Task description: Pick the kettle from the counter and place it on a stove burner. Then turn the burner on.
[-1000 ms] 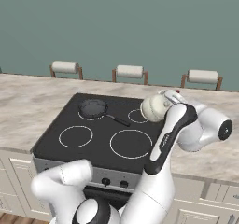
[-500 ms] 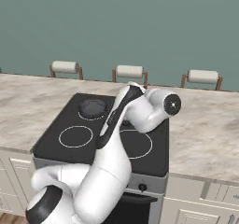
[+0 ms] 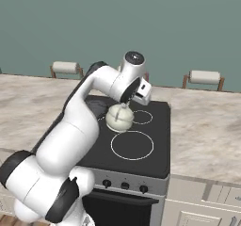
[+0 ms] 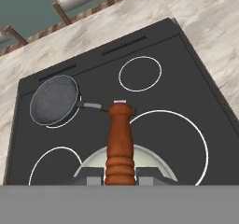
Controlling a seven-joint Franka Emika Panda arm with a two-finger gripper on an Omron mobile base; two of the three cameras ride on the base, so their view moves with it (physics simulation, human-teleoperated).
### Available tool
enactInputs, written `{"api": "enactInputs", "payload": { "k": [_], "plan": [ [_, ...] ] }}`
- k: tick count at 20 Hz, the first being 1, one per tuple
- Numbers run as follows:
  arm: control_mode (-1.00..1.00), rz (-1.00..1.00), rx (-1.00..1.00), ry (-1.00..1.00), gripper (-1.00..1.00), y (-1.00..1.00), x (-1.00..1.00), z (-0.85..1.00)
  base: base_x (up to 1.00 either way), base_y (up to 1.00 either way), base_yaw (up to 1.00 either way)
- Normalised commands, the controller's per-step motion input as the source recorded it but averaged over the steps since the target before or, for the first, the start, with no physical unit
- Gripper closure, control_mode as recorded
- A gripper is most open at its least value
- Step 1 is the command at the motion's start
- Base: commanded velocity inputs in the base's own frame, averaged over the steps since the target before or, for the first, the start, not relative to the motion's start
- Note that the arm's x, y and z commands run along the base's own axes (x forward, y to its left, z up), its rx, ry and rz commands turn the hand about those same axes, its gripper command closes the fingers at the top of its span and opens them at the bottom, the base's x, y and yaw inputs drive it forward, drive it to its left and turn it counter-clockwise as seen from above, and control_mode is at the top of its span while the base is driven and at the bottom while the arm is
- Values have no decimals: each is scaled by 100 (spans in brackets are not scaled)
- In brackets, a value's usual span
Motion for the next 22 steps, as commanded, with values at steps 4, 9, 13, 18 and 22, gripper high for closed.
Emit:
{"api": "enactInputs", "payload": {
  "k": [4,9,13,18,22],
  "plan": [
    [-100,0,0,0,100,0,0,0,0,0,0],
    [-100,0,0,0,100,0,0,-1,0,0,0],
    [-100,0,-4,0,100,0,0,-9,0,0,0],
    [-100,0,-9,5,100,18,3,-8,0,0,0],
    [-100,0,-12,8,100,28,0,-10,0,0,0]
  ]
}}
